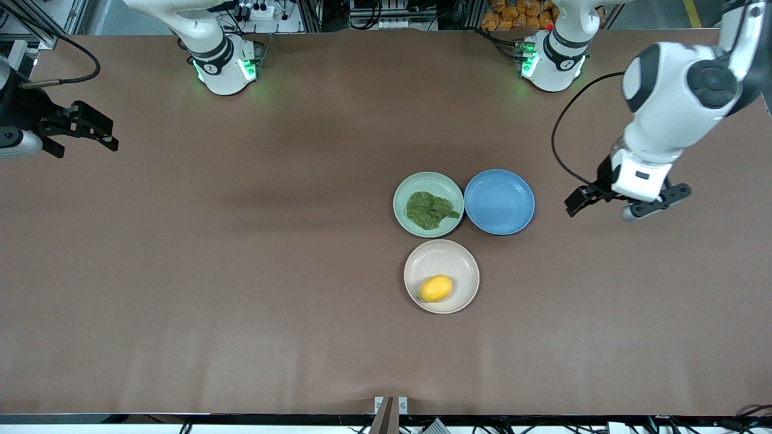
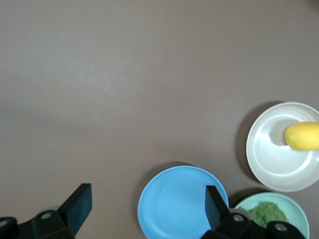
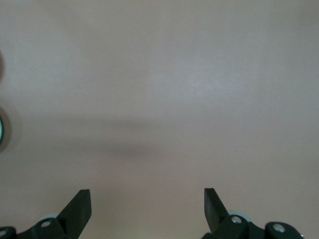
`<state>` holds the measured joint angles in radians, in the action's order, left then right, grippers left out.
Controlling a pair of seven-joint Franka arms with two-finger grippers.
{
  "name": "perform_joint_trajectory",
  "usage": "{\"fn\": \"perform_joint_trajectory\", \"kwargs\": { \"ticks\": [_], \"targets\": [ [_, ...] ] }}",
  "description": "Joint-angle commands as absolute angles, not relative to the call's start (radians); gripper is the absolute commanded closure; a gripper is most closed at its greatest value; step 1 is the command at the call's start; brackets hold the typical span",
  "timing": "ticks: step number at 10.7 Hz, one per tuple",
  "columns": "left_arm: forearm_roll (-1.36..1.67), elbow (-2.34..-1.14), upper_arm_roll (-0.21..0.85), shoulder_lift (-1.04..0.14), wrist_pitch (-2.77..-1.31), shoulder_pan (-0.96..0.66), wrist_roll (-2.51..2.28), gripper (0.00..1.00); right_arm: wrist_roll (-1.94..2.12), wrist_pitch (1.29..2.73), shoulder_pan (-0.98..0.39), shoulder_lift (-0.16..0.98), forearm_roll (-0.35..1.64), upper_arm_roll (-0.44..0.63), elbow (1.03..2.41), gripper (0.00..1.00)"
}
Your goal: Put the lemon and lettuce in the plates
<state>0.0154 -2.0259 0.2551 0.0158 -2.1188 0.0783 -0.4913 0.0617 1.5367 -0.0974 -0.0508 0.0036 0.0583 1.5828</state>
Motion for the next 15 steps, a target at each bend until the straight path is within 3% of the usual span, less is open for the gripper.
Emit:
{"fn": "perform_joint_trajectory", "kwargs": {
  "ticks": [1,7,13,15],
  "targets": [
    [-0.005,-1.844,0.262,-0.015,-1.902,0.094,-0.361,0.0,0.068,1.537,-0.101,-0.078,-0.075,0.048,1.592,0.0],
    [0.006,-1.538,0.272,-0.014,-1.613,0.09,-0.298,0.0,0.066,1.543,-0.103,-0.077,-0.066,0.069,1.583,0.0],
    [-0.015,-1.468,0.256,-0.008,-1.44,0.089,-0.155,0.0,0.067,1.548,-0.061,-0.075,0.014,0.066,1.583,0.0],
    [-0.064,-1.468,0.142,-0.003,-1.437,-0.039,-0.106,0.0,0.064,1.548,-0.055,-0.074,0.02,0.058,1.582,0.0]
  ]
}}
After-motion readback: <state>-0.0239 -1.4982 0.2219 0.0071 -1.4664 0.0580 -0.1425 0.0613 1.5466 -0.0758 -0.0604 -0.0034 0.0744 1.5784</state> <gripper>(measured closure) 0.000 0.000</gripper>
